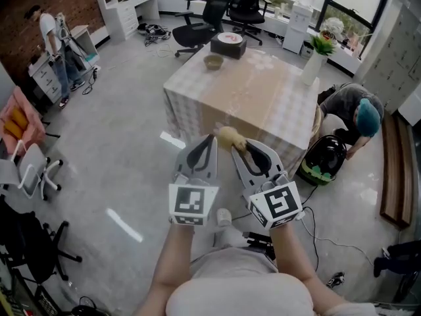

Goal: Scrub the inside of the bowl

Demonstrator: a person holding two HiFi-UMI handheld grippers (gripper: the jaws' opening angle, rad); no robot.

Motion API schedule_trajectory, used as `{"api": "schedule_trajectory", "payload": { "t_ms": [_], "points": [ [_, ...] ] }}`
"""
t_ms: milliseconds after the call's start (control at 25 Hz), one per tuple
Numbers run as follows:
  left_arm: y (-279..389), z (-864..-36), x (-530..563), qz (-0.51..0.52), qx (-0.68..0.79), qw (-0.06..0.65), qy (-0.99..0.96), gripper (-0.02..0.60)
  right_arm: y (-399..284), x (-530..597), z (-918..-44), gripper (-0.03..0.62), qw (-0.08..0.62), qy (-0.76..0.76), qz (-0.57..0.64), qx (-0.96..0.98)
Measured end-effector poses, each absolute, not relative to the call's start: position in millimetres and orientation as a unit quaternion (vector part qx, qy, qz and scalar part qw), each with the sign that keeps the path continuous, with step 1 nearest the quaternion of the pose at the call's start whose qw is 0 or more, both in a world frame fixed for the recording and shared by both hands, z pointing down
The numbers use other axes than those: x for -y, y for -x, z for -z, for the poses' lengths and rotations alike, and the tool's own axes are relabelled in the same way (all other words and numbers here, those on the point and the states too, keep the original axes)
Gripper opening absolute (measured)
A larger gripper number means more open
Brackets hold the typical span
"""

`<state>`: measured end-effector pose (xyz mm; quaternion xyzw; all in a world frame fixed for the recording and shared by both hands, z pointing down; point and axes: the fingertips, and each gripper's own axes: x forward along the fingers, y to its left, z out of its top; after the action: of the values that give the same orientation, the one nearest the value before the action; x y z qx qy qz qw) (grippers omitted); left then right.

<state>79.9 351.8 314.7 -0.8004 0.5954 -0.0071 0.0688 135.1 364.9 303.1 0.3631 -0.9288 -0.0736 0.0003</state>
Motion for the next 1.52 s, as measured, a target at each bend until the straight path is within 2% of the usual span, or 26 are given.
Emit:
{"api": "schedule_trajectory", "payload": {
  "t_ms": [600, 1520],
  "points": [
    [-54, -321, -184, 0.015, -0.631, 0.054, 0.774, 0.011, -107, -204, -309, 0.087, 0.016, -0.311, 0.07, 0.948],
    [-6, -343, -31, 0.05, -0.6, 0.035, 0.797, 0.011, -64, -48, -327, 0.087, 0.022, -0.347, 0.034, 0.937]
  ]
}}
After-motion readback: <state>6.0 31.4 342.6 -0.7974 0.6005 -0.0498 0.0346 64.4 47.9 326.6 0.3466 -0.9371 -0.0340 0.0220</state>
